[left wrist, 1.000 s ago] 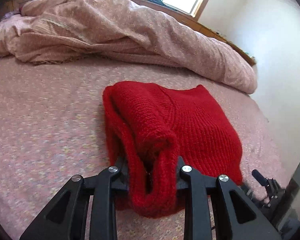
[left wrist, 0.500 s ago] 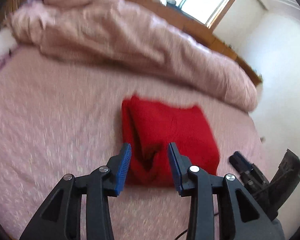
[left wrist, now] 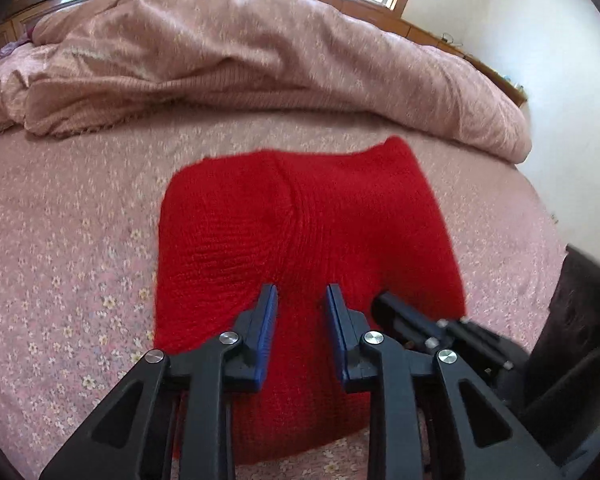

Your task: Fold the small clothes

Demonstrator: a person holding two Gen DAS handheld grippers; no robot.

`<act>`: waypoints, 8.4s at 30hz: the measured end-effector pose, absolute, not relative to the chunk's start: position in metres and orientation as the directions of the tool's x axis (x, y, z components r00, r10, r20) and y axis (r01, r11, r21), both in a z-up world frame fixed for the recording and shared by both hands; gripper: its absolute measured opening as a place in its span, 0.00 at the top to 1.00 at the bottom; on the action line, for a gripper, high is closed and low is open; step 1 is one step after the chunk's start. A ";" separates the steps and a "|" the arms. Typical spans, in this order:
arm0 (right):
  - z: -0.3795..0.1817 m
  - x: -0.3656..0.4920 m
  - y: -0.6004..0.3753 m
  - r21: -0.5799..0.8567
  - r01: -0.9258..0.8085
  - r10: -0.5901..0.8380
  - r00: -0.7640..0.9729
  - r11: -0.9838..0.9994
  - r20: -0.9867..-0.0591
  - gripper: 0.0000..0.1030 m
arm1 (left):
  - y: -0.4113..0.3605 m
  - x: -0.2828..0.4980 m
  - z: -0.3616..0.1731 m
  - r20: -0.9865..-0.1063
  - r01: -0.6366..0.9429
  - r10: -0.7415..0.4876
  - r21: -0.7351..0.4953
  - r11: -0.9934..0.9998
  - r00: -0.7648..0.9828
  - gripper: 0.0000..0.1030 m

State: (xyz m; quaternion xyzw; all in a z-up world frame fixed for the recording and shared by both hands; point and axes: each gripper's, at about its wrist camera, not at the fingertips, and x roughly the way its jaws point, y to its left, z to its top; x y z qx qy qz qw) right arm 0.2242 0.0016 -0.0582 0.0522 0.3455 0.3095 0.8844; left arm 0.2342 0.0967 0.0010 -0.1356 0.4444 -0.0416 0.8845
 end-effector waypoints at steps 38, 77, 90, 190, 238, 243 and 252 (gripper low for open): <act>0.005 0.216 -0.061 0.440 -0.530 0.686 0.493 0.725 -0.536 0.16 | 0.156 0.217 0.038 -0.689 -0.104 -0.192 -0.364 0.926 0.699 0.29; -0.083 0.300 -0.078 0.789 -0.277 0.828 0.317 0.548 -0.463 0.27 | 0.172 0.256 -0.061 -0.555 -0.029 -0.631 -0.763 0.645 0.542 0.55; -0.010 0.286 -0.161 0.740 -0.339 0.793 0.442 0.581 -0.420 0.27 | 0.078 0.253 0.004 -0.546 0.086 -0.596 -0.691 0.718 0.589 0.56; -0.023 0.128 -0.203 -0.012 -0.333 0.290 0.838 0.943 -0.463 0.00 | -0.021 0.146 -0.022 -0.529 0.163 -0.159 -0.040 0.986 0.833 0.07; -0.029 0.133 -0.199 -0.024 -0.345 0.289 0.821 0.938 -0.492 0.00 | -0.027 0.144 -0.024 -0.543 0.188 -0.175 -0.033 0.982 0.821 0.07; -0.030 0.135 -0.198 -0.026 -0.346 0.289 0.820 0.938 -0.494 0.00 | -0.027 0.143 -0.024 -0.544 0.189 -0.175 -0.031 0.982 0.821 0.07; -0.030 0.135 -0.198 -0.025 -0.346 0.289 0.818 0.938 -0.497 0.00 | -0.027 0.144 -0.024 -0.544 0.193 -0.177 -0.027 0.981 0.820 0.07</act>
